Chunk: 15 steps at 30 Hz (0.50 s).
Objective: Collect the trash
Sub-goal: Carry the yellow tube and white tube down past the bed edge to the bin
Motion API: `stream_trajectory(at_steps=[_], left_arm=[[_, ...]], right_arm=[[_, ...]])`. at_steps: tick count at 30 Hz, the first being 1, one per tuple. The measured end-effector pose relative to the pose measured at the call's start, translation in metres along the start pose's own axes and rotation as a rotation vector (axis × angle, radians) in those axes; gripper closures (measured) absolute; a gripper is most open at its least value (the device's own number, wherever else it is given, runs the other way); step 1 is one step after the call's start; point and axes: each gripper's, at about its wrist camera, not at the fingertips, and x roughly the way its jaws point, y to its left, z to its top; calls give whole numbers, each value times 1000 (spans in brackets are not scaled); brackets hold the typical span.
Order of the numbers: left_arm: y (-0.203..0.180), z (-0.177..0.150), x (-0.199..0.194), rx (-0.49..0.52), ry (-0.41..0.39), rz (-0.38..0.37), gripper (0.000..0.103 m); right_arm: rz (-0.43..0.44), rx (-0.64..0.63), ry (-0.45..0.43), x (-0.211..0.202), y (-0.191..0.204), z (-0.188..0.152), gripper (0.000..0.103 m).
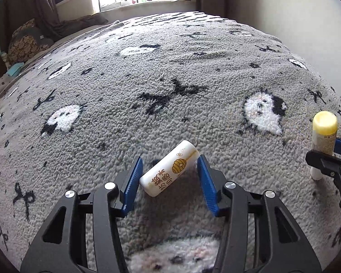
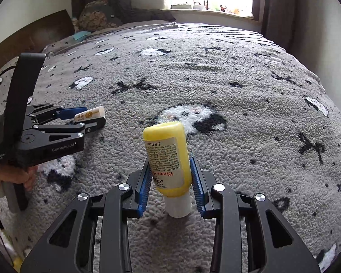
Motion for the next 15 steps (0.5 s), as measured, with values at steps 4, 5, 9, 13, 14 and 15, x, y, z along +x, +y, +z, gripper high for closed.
stream_trajectory(at_steps=[4, 5, 9, 13, 14, 15], left_arm=[[-6, -20, -30, 8, -13, 2, 56], [-9, -26, -39, 12, -17, 5, 56], [-17, -50, -79, 13, -37, -1, 56], [-28, -76, -121, 14, -72, -27, 56], [-31, -83, -131, 16, -82, -33, 56], [-33, -91, -141, 17, -91, -39, 56]], right_arm=[[-16, -20, -23, -26, 10, -10, 70], [-22, -29, -33, -35, 13, -14, 70], [-84, -75, -72, -68, 26, -32, 70], [-99, -90, -100, -104, 34, -57, 70], [-105, -92, -109, -112, 36, -63, 70], [-114, -96, -123, -123, 38, -71, 70]])
